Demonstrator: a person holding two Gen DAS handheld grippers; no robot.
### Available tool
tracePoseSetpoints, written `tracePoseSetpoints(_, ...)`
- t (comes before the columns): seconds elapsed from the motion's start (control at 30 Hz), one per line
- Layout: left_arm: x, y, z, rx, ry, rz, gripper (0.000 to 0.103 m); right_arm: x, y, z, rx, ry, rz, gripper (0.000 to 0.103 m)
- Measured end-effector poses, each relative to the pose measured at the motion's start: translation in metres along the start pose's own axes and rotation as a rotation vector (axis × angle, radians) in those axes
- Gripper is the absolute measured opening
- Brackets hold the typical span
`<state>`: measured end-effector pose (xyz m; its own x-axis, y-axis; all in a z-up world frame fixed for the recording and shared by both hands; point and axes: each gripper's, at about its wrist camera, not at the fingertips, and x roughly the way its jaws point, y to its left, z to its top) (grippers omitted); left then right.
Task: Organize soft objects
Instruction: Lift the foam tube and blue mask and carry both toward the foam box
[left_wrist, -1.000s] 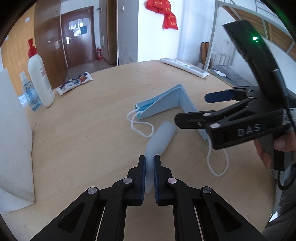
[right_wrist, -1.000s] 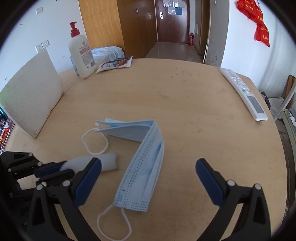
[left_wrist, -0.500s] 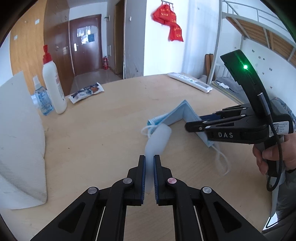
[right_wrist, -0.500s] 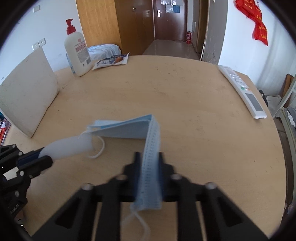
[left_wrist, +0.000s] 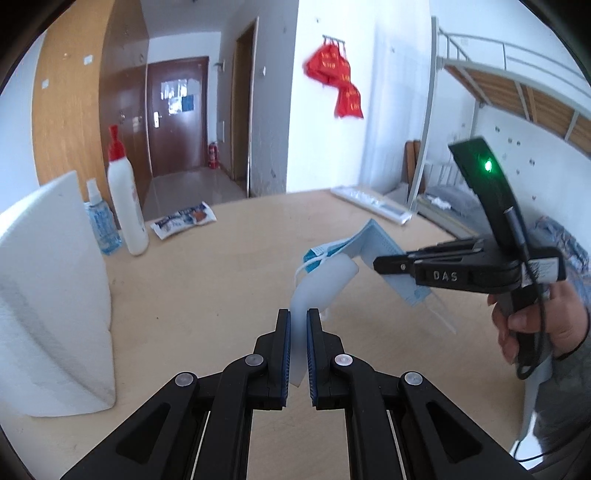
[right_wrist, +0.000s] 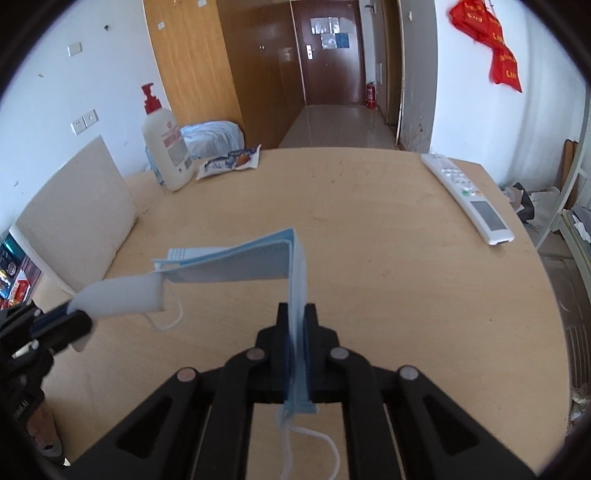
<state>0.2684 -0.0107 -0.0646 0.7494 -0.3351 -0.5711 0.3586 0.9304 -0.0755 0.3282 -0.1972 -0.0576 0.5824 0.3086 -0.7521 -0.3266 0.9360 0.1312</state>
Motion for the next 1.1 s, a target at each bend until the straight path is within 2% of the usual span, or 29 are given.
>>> tracePoseSetpoints(0.37, -0.056, -0.005, 0.010, -0.006, -0.118, 0.023, 0.008, -0.035, -0.001, -0.002, 0.037, -0.086, -0.003, 0.009)
tracePoseSetpoints(0.73, -0.086, -0.006, 0.009, -0.018, -0.163, 0.066, 0.008, -0.092, 0.018, -0.013, 0.013, -0.194, 0.018, 0.009)
tracePoseSetpoints(1.1, -0.133, -0.020, 0.003, -0.025, -0.237, 0.105, 0.008, -0.155, 0.034, -0.036, -0.008, -0.329, 0.031, 0.009)
